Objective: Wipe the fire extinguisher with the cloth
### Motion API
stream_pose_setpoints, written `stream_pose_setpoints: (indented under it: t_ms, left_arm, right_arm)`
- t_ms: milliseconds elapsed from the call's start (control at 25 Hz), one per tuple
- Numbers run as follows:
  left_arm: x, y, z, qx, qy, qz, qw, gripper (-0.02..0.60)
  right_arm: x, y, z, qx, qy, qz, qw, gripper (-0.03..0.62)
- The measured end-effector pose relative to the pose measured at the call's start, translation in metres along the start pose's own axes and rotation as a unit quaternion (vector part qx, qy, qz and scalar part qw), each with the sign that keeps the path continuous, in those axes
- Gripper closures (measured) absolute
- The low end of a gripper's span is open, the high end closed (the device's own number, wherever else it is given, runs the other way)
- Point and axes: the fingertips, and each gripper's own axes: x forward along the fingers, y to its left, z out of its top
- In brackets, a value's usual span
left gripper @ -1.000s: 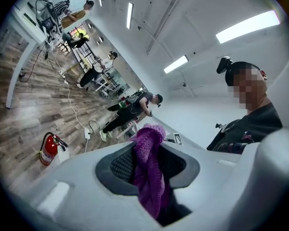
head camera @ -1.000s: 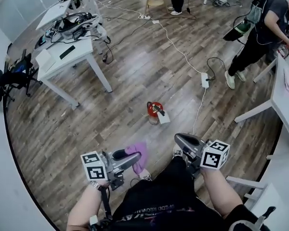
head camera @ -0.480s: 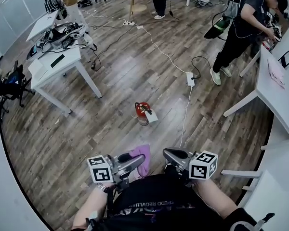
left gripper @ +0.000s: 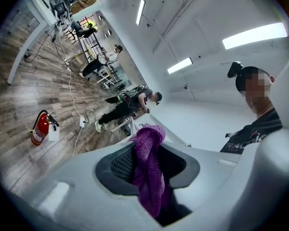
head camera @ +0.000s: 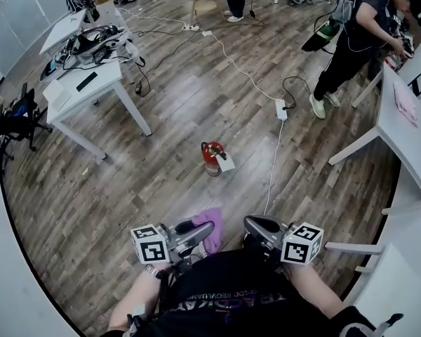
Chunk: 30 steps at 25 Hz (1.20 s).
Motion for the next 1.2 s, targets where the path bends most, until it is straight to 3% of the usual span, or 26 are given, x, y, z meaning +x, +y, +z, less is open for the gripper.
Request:
stream_pose_setpoints:
  t_ms: [160, 480, 1200]
  left_arm:
    - [-0.006, 0.002, -0.001, 0.004, 0.010, 0.002, 0.9999, 0.472]
    - [-0.011, 0.001, -0.006, 0.002, 0.016, -0.003, 0.9999, 0.472]
    - [-0.031, 0.004, -0.002, -0.001, -0.001, 0.006, 1.0000, 0.472]
  right_arm:
    - [0.006, 0.001, -0.010, 0.013, 0.004, 0.001, 1.000, 0.591]
    - [0.013, 0.015, -0.018, -0.014, 0.019, 0.007, 1.000, 0.591]
    - [0.034, 0.030, -0.024, -0.037, 0.050, 0.029, 0.998, 0.591]
